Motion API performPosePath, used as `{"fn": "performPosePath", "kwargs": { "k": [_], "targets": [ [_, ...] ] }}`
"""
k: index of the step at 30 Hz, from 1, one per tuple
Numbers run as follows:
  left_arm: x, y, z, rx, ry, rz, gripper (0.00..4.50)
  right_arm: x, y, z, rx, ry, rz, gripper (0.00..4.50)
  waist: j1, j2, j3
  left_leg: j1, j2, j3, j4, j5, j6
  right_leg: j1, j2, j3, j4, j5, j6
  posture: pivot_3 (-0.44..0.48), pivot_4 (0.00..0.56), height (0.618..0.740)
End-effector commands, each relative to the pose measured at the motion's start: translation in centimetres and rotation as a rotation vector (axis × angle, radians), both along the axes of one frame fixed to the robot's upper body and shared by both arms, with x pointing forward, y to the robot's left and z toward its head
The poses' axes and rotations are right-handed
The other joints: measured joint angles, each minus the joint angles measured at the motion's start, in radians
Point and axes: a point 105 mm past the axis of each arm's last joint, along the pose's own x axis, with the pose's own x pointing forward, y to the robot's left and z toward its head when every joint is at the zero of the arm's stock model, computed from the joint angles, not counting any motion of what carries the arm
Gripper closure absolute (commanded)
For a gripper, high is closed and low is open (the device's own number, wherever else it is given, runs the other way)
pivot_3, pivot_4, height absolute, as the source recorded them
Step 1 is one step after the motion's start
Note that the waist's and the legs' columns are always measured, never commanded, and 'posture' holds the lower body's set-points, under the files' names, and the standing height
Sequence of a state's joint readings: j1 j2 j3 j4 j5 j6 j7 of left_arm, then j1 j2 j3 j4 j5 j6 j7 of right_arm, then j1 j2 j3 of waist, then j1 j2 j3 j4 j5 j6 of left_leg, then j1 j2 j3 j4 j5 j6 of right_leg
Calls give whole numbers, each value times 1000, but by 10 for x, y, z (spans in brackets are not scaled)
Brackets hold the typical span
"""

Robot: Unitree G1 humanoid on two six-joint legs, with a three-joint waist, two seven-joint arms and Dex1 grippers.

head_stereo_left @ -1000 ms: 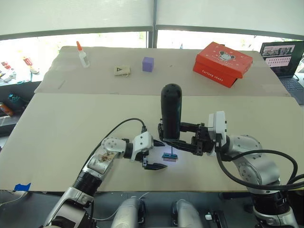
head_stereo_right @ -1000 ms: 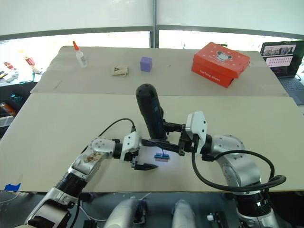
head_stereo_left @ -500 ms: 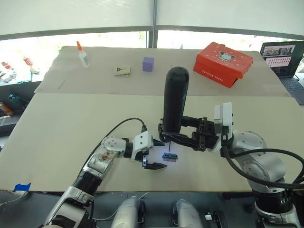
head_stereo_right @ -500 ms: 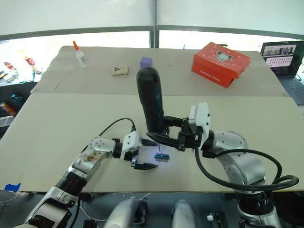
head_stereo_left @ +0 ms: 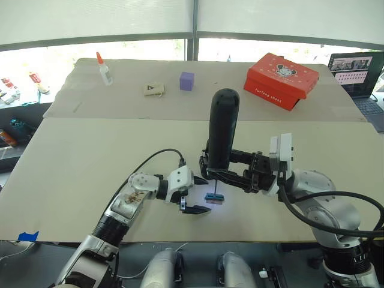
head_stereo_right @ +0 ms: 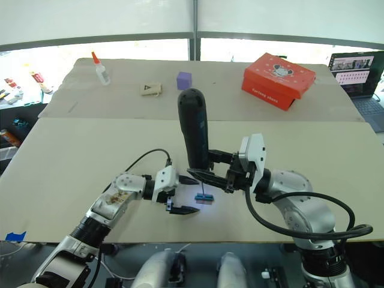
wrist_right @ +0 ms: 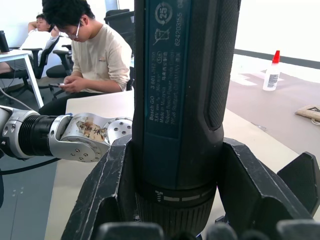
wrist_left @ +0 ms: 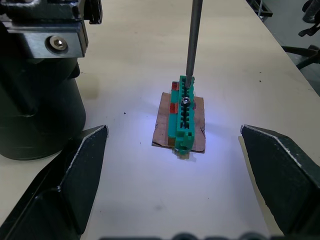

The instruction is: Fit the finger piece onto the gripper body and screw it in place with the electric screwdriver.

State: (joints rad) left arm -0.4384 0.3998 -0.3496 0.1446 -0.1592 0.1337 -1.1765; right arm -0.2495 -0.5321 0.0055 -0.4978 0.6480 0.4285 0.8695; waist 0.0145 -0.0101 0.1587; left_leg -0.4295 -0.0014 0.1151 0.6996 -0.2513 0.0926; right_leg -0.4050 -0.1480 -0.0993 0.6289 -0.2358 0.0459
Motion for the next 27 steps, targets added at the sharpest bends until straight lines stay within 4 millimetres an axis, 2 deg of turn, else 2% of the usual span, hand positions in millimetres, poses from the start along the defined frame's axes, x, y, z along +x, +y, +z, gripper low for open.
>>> {"fn": "performPosePath", "kwargs": {
  "k": [1, 27],
  "targets": [
    [0, -3, 9, -29, -29, -11, 0, -8, -1, 15, 21, -71, 16, 2578, 0, 0, 0, 0, 0, 0, 0, 0, 0, 0, 0, 0, 0, 0, 0, 0, 150, 740],
    [3, -3, 11, -29, -34, -8, 0, -5, 2, 10, 11, -65, 20, 2578, 0, 0, 0, 0, 0, 0, 0, 0, 0, 0, 0, 0, 0, 0, 0, 0, 150, 740]
  ]
}}
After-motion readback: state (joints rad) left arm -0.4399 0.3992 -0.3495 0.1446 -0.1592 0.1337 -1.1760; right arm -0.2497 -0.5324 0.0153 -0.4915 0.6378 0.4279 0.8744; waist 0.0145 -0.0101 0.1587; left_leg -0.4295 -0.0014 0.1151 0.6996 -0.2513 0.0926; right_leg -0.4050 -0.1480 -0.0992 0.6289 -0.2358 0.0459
